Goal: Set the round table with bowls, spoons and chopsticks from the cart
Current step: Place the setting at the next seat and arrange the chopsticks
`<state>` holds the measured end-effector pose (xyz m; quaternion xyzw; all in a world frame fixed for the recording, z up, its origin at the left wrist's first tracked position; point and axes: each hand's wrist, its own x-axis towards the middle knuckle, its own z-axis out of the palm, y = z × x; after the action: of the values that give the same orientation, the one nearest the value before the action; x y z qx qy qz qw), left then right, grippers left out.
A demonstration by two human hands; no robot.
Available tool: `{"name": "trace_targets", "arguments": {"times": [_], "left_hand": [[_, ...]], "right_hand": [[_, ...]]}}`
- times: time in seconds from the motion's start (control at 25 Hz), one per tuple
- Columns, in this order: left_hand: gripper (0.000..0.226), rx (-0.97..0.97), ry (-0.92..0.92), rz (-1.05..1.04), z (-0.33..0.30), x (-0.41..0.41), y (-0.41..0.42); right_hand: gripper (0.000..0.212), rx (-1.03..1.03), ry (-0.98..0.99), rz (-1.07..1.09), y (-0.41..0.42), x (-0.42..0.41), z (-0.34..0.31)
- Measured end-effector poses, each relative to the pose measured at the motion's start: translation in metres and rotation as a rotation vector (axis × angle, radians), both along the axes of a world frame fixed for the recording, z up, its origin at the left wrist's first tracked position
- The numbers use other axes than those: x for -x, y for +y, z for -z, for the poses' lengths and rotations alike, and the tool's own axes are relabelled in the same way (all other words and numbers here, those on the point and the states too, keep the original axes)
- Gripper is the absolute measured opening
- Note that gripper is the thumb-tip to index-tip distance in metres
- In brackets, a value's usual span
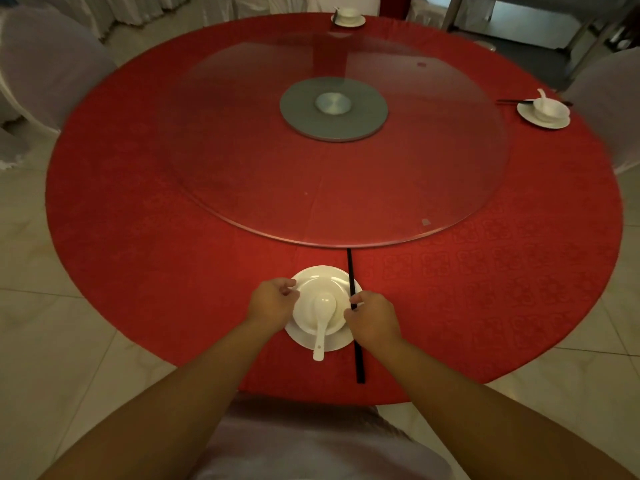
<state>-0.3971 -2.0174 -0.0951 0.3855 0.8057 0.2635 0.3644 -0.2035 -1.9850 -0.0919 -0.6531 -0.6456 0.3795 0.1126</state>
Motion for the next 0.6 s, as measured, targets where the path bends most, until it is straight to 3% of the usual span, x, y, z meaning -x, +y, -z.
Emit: {"name": "trace_targets", "arguments": {"times": [0.36,0.48,0.6], "left_hand": [[0.021,0.156,-0.393,-0.202,0.007,0.003,-0.012],[0.037,0.112,-0.483,-0.250,0.002,0.004,-0.008],[0.036,0.118,-0.534,-0.271,0.001,0.000,-0.006]], "right_hand": [[0.031,-0.002,0.072,-0.135,0.031,0.001,-0.009],[0.026,-0.002,-0.051,-0.227,0.023,-0.016,-0.012],[0.033,0.034,-0.157,-0.396,0.009,-0.028,-0.013]]}}
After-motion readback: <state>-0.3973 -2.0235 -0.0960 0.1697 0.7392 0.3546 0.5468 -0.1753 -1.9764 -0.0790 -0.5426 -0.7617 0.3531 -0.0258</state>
